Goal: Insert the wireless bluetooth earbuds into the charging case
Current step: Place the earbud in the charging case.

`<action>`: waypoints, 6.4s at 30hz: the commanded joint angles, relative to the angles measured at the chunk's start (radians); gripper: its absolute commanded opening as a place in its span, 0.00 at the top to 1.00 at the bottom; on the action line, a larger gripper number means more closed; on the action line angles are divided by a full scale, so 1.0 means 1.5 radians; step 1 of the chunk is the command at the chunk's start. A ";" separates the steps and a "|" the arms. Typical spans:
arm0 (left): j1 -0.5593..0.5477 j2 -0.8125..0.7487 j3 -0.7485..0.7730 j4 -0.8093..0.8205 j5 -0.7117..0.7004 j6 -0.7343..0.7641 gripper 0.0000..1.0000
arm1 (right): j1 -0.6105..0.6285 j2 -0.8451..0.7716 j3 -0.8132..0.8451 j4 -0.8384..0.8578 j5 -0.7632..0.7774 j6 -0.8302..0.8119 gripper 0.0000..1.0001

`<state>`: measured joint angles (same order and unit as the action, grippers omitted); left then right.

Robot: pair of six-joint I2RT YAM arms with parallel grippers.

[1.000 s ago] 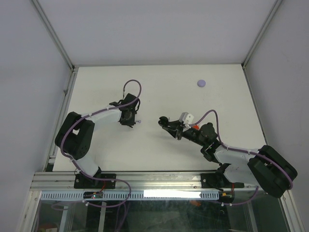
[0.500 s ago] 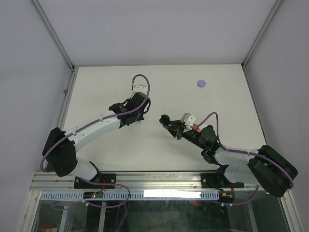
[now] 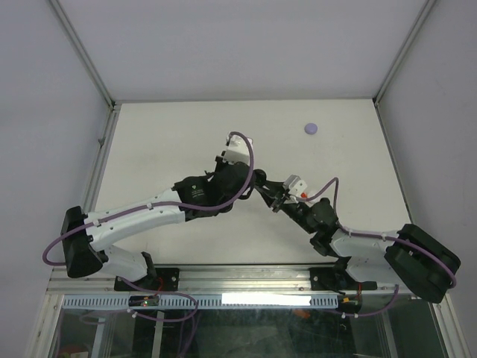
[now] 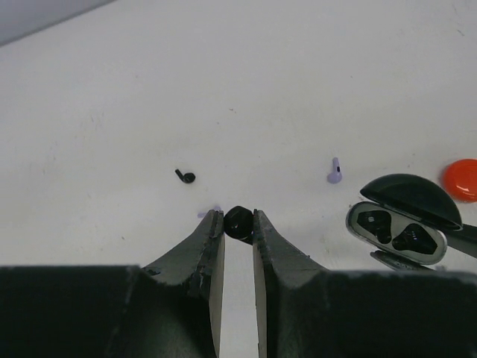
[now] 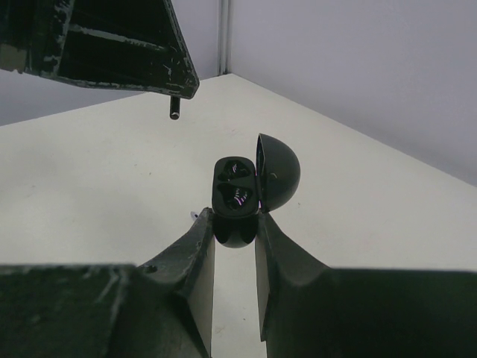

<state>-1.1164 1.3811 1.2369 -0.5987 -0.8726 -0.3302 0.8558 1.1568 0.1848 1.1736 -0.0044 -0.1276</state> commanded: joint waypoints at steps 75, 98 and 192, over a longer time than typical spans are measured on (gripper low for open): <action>-0.119 -0.002 -0.076 0.360 -0.023 0.395 0.89 | 0.035 -0.111 0.064 -0.044 0.027 -0.018 1.00; -0.129 -0.006 -0.092 0.328 0.045 0.370 0.74 | 0.035 -0.129 0.054 -0.039 0.039 -0.019 1.00; 0.091 -0.081 0.007 0.094 0.243 -0.120 0.40 | 0.034 -0.093 0.023 -0.024 0.119 -0.022 1.00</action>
<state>-1.0515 1.3396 1.2774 -0.4908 -0.5499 -0.4870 0.9077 1.0176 0.2291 1.0653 0.1036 -0.1371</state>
